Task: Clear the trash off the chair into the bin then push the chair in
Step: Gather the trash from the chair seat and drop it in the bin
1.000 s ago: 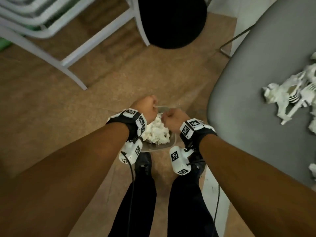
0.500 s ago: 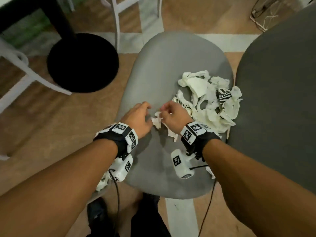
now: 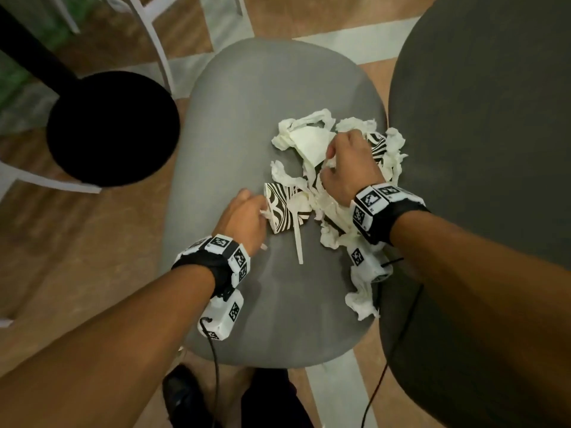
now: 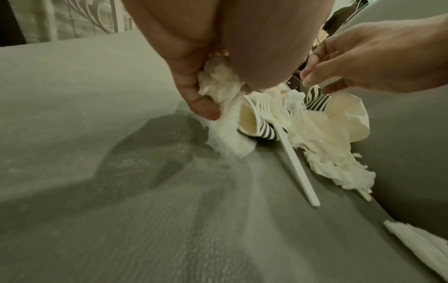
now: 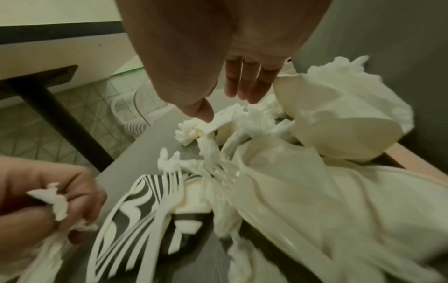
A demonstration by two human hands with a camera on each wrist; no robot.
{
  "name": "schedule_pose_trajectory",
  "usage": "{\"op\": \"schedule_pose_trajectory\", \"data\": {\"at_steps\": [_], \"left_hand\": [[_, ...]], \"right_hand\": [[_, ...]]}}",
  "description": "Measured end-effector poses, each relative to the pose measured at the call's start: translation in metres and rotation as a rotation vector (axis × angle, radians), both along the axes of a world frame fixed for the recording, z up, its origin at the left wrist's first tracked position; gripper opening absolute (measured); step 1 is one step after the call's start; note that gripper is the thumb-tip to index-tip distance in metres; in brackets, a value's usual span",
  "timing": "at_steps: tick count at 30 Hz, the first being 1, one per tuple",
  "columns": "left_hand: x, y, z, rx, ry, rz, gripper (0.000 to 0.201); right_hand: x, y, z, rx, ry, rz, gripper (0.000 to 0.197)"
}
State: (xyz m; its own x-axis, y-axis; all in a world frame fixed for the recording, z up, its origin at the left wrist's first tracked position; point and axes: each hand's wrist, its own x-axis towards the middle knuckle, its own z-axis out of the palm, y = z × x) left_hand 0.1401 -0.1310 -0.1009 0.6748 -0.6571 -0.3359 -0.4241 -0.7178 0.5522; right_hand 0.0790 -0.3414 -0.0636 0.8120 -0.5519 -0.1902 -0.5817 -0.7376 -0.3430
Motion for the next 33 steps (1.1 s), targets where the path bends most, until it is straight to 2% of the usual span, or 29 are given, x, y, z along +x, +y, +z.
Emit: {"op": "schedule_pose_trajectory", "data": {"at_steps": [4,5,7,9,10,12,15,20,25,27,30,33], "left_hand": [[0.007,-0.008,0.007,-0.019,0.021,0.193,0.008],[0.008,-0.010,0.007,-0.031,0.049,0.222,0.015],[0.010,-0.012,0.003,0.026,0.105,0.168,0.057],[0.012,-0.014,0.001,0.142,0.122,0.027,0.101],[0.013,-0.016,0.001,0.198,0.097,-0.050,0.115],[0.012,-0.018,-0.003,0.302,0.028,-0.178,0.128],[0.012,-0.020,-0.010,0.333,-0.038,-0.179,0.116],[0.014,-0.010,-0.004,0.304,-0.189,-0.132,0.087],[0.017,0.019,0.011,0.347,-0.266,-0.096,0.094],[0.019,0.029,0.018,0.357,-0.357,-0.129,0.098],[0.021,0.035,0.029,0.324,-0.547,-0.186,0.091],[0.019,0.042,0.041,0.296,-0.557,-0.144,0.088]], "right_hand": [[0.028,-0.005,-0.003,0.050,0.030,-0.018,0.057],[0.033,-0.006,-0.005,0.063,0.063,-0.014,0.067],[0.043,-0.010,-0.008,0.084,0.134,-0.004,0.081],[0.050,-0.013,-0.013,0.091,0.216,0.001,0.090],[0.052,-0.015,-0.016,0.086,0.256,0.009,0.093],[0.053,-0.016,-0.021,0.064,0.320,0.048,0.098],[0.050,-0.017,-0.026,0.037,0.329,0.062,0.102],[0.043,-0.013,-0.028,-0.054,0.270,0.048,0.094],[0.032,0.002,-0.014,-0.088,0.155,-0.025,0.086],[0.029,0.011,-0.007,-0.061,0.125,-0.023,0.084],[0.025,0.027,0.003,-0.026,0.081,-0.015,0.085],[0.021,0.047,0.011,0.012,0.009,-0.022,0.086]]}}
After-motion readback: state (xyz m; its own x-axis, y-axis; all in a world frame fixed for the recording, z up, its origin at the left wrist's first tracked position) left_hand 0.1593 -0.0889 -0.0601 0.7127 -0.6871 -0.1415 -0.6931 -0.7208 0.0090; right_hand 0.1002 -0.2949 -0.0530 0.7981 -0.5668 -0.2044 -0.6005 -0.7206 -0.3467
